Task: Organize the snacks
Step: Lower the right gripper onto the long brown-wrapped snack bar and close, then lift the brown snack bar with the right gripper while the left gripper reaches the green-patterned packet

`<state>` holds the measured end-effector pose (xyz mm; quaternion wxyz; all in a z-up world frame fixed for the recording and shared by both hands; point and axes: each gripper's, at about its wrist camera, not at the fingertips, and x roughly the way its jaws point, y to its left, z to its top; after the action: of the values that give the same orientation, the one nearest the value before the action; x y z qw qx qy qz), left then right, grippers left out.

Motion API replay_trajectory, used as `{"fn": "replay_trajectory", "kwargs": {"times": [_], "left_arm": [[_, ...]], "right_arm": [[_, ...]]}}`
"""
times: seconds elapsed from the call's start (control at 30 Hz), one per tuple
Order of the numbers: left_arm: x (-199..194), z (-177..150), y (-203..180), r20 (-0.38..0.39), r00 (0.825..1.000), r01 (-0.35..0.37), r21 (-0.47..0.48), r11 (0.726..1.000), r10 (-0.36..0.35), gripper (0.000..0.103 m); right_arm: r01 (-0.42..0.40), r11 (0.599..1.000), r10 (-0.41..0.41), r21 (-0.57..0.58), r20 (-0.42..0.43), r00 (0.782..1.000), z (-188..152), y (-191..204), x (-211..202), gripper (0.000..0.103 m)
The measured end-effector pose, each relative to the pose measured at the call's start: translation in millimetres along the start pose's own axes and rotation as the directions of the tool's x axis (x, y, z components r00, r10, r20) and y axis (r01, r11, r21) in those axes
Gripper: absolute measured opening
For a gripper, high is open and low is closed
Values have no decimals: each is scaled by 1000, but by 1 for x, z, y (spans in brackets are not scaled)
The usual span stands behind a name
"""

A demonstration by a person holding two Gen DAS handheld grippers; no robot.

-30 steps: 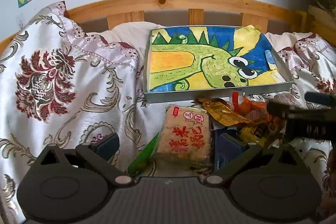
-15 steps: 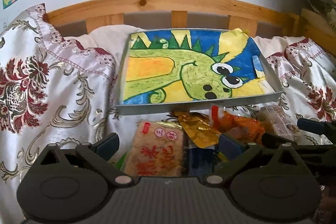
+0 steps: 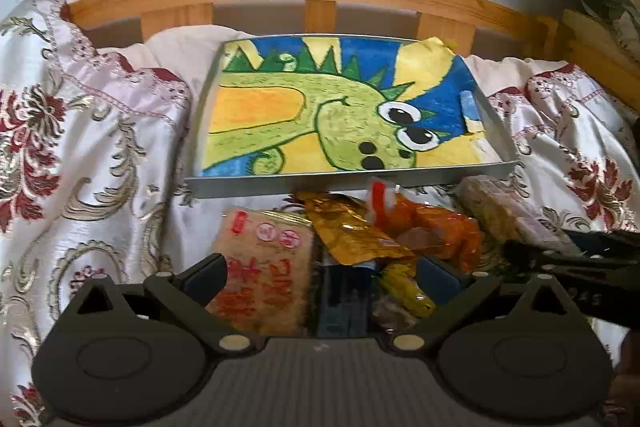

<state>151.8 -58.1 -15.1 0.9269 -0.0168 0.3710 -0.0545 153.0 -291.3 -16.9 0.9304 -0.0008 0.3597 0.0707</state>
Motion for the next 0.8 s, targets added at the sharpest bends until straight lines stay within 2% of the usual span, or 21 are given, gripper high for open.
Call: {"fn": "replay_trajectory", "kwargs": {"times": [0.13,0.27,0.3,0.33,0.47,0.57,0.7,0.8], "left_arm": [[6,3,-4,-3,1000,18,-1,1000,-18,102],[12,6,-10,-16,1000,24,-2,1000,-25,102],[13,5,-12,-16,999,29,-4,1000,-29,102],[13,5,-14,-19,999,36,-6,999,-36,102],[12,1,-22,-23,998,66,21,998,-65,102],[10,0,-26,-30,995,92,36,995,-91,102],[5,-7,-30,-59,983,171,-3,985,-171,102],[4,-12,-40,-69,976,210,29,977,-208,102]], "right_arm": [[-24,1000,24,16,-19,1000,-1,-2,8,68],[-29,1000,29,12,-19,999,-1,-2,13,68],[-30,999,30,14,-20,999,-1,-2,14,66],[-32,999,32,16,-19,999,-1,-3,14,57],[-41,999,41,5,-15,999,1,-5,12,53],[-85,996,85,-1,-21,996,9,-12,11,49],[-146,989,147,30,-37,988,19,-33,13,46],[-162,985,164,56,-48,985,20,-43,17,42]]}}
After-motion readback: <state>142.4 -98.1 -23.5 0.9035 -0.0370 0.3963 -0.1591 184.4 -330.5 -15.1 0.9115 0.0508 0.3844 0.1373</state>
